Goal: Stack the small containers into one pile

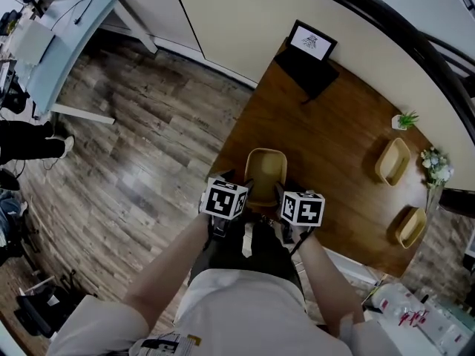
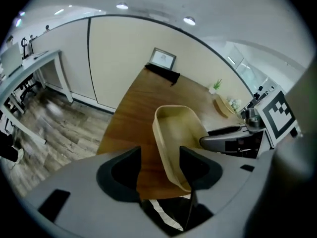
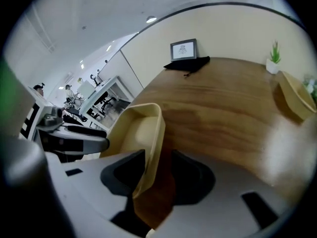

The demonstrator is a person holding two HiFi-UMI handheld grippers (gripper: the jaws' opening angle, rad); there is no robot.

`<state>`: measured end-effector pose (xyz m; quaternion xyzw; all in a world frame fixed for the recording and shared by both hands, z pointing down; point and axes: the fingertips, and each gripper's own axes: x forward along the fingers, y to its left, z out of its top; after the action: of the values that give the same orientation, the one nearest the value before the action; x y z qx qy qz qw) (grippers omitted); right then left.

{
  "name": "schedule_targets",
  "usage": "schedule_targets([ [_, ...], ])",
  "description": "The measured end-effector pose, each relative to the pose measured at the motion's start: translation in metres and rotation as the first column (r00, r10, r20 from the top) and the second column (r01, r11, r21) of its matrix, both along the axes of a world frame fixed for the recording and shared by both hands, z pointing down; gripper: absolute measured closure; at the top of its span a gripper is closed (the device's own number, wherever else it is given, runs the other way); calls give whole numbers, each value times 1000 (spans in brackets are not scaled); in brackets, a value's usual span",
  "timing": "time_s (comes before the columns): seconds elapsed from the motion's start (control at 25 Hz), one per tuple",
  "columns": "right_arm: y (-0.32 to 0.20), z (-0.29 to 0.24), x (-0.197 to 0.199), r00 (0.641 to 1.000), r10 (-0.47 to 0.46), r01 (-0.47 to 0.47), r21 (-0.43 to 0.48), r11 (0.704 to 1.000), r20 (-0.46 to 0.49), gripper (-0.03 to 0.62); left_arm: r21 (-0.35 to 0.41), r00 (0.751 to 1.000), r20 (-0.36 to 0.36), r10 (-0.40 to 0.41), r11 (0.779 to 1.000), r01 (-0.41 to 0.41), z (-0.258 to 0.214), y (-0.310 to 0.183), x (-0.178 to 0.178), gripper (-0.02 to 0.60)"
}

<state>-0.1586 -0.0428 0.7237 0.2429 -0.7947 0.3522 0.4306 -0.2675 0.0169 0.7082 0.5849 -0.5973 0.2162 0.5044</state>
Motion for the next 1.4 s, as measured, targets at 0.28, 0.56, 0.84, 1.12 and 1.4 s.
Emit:
schedule_targets([
  [0.28, 6, -8, -7, 1000, -7, 7, 0, 1000, 28, 505, -1, 994, -87, -62, 998, 62, -1, 0, 4, 506],
  [0.56, -4, -54, -13, 996, 2, -10, 87, 996, 89, 536, 111, 1000, -10, -18, 994, 19, -51, -17, 0, 540],
  [0.84, -33, -145, -9, 978, 9, -53, 212, 976, 206, 536, 270, 1000, 25, 19, 962, -25, -131, -45, 4, 538],
  [1.12, -53, -237, 7, 940, 50, -169, 332, 928, 338, 534, 423, 994, 92, 59, 901, -93, -220, -71, 16, 538],
  [1.4, -48, -312, 25, 909, 30, -228, 435, 871, 415, 528, 539, 984, 151, 92, 827, -160, -293, -74, 33, 538],
])
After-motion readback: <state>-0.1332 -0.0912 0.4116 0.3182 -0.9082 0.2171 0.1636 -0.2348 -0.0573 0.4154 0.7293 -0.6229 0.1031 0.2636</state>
